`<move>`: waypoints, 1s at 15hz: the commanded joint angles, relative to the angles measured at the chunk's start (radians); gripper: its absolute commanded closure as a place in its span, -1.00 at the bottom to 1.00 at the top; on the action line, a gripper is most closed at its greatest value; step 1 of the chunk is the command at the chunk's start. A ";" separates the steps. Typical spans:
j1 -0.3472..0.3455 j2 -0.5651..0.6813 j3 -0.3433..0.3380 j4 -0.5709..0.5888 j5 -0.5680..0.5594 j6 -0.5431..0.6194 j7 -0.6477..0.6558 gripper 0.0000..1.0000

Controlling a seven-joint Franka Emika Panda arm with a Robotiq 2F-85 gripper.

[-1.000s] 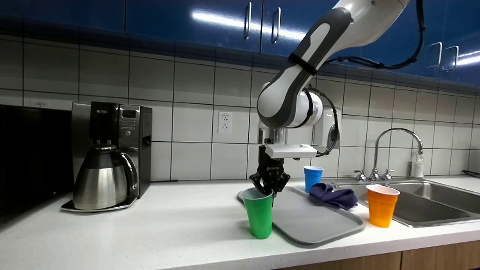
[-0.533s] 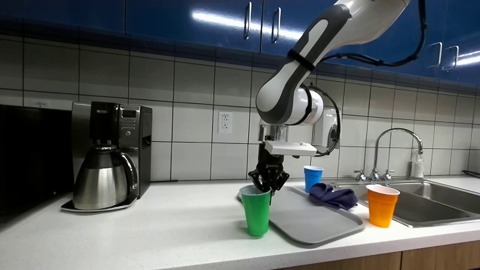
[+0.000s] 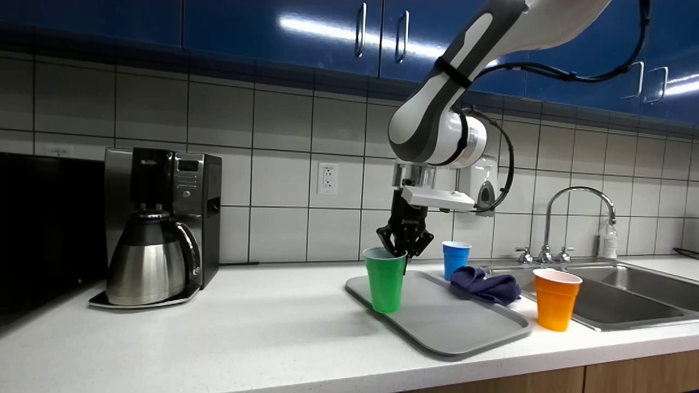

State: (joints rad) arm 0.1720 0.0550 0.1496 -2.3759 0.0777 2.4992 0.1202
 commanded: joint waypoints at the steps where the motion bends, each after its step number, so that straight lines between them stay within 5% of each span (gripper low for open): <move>1: -0.037 -0.058 -0.027 -0.029 0.021 -0.018 -0.058 0.99; 15: -0.089 -0.035 -0.086 -0.061 0.099 -0.017 -0.143 0.99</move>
State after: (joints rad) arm 0.0996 0.0294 0.0618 -2.4247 0.1452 2.4991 0.0207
